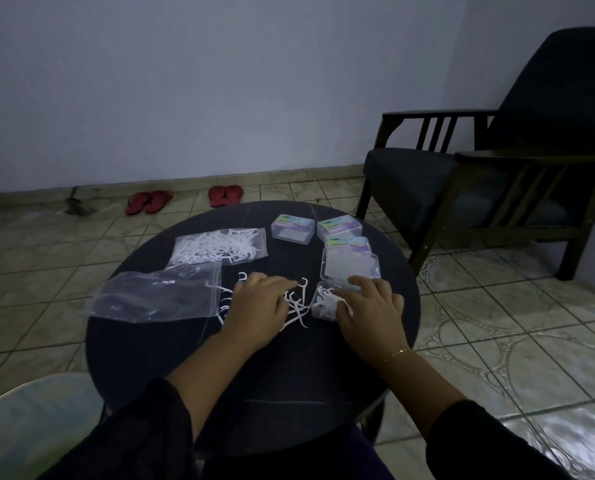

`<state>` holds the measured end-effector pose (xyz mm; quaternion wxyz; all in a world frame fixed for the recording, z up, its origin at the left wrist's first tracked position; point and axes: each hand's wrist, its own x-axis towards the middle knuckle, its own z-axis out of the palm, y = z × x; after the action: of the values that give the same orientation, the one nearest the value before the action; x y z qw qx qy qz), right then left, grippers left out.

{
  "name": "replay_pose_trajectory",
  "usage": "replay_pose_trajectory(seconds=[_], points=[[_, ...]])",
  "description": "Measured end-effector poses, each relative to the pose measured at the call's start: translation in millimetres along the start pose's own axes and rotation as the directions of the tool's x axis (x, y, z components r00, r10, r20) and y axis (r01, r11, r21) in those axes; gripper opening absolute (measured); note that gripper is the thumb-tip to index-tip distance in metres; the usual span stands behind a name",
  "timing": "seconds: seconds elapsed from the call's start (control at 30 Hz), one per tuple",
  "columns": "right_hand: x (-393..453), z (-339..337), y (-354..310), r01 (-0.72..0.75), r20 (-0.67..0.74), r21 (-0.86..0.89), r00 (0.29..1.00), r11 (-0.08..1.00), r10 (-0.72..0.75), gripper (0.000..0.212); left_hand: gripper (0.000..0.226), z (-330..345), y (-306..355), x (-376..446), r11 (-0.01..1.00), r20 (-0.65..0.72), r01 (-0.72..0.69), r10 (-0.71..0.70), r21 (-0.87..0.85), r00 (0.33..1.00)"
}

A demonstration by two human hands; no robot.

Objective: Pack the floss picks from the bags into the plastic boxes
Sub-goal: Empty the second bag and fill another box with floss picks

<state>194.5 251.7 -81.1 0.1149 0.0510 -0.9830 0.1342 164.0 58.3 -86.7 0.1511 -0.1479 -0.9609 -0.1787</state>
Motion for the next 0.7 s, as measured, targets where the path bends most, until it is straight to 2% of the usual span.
replay_pose_trajectory(seconds=[0.13, 0.27, 0.4, 0.53, 0.6, 0.7], points=[[7.7, -2.3, -26.0, 0.126, 0.034, -0.008, 0.991, 0.992, -0.126, 0.038, 0.047, -17.5, -26.6, -9.0, 0.972, 0.004, 0.181, -0.184, 0.152, 0.983], [20.2, 5.4, -53.1, 0.244, 0.165, -0.079, 0.959, 0.967, -0.229, 0.046, 0.048, -27.9, -42.6, -13.3, 0.947, 0.1, 0.273, -0.292, 0.17, 0.951], [26.5, 12.3, -70.0, 0.286, 0.353, -0.149, 0.91, 0.947, -0.219, 0.067, 0.048, -28.2, -49.1, -17.6, 0.947, 0.222, 0.319, -0.32, 0.04, 0.921], [32.6, 15.5, -71.8, 0.28, 0.388, -0.175, 0.901, 0.944, -0.195, 0.075, 0.053, -31.7, -55.3, -18.2, 0.952, 0.282, 0.305, -0.283, -0.035, 0.917], [37.6, 14.7, -71.0, 0.266, 0.383, -0.192, 0.907, 0.945, -0.177, 0.081, 0.064, -35.8, -59.4, -16.5, 0.953, 0.381, 0.302, -0.276, -0.008, 0.882], [45.0, 14.1, -70.9, 0.231, 0.415, -0.237, 0.902, 0.944, -0.116, 0.085, 0.084, -42.6, -65.6, -12.7, 0.965, 0.541, 0.232, -0.262, 0.123, 0.8]])
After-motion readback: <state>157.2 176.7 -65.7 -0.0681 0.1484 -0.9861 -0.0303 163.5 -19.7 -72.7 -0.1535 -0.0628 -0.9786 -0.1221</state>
